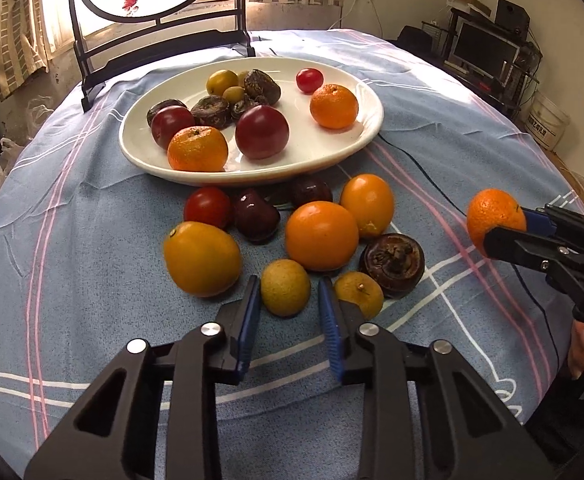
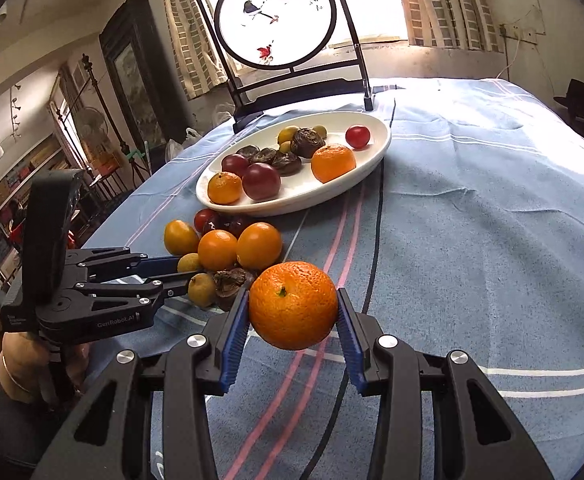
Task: Organize fruits
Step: 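Grasp a yellow lemon with the left tool while the right tool carries the mandarin, then lower the lemon and mandarin onto the white plate and open both tools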
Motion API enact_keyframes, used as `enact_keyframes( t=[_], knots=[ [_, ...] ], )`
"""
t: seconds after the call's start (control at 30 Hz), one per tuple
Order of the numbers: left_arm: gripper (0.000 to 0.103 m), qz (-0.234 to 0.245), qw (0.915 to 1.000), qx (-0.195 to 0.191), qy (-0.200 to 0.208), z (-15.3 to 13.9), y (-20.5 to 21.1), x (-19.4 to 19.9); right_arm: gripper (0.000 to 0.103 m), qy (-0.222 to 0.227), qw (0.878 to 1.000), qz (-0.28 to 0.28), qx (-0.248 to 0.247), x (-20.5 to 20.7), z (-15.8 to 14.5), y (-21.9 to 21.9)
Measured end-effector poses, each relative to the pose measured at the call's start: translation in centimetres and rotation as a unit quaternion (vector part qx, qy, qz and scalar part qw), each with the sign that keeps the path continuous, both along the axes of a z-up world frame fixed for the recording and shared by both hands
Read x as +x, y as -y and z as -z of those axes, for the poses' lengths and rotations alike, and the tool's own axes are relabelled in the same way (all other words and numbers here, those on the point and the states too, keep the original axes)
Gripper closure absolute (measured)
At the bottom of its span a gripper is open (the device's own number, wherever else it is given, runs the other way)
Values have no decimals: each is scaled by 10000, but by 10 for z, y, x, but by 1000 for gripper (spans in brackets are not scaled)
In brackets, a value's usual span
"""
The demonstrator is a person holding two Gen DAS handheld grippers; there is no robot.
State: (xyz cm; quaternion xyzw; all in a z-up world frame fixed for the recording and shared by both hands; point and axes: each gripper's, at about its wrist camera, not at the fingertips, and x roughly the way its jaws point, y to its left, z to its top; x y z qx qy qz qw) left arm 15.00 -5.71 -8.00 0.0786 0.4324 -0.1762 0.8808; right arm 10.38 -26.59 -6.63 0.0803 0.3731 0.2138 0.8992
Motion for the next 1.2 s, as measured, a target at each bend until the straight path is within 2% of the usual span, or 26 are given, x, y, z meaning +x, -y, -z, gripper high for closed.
enact_keyframes(
  t=[0.1, 0.33, 0.47, 0.7, 0.8, 0.97, 1.0, 1.03, 1.07, 1.1, 1.2],
  knots=[
    [79, 45, 9996, -102, 274, -6, -3, -12, 60, -10, 10000, -5, 21, -1, 1, 1],
    [79, -71, 9971, -471, 589, -26, -27, -37, 60, -19, 9999, -30, 157, -1, -1, 3],
    [79, -133, 9946, -686, 764, -47, -43, -32, 61, 74, 9997, -136, 176, 8, -20, -1],
    [79, -28, 9925, -778, 942, -76, -37, 25, 61, 581, 9982, -124, 45, 72, -79, -18],
    [79, 10, 9934, -811, 813, -74, -25, 65, 60, 531, 9986, -68, -28, 114, -81, -28],
    [79, -112, 9965, -624, 537, -56, -11, 116, 60, 311, 9995, -2, -77, 165, -64, -43],
    [77, -144, 9968, -612, 484, -53, -10, 123, 59, 259, 9996, -35, -88, 170, -61, -46],
    [62, -167, 9969, -635, 423, -51, -11, 129, 59, 236, 9997, -27, -83, 174, -58, -47],
    [51, -237, 9963, -719, 396, -51, -15, 132, 56, 263, 9996, -13, -53, 174, -57, -47],
    [36, -325, 9954, -807, 401, -51, -19, 133, 50, 314, 9995, 9, -18, 172, -58, -45],
    [34, -432, 9940, -906, 441, -54, -32, 126, 49, 433, 9990, 43, 64, 159, -63, -37]
  ],
)
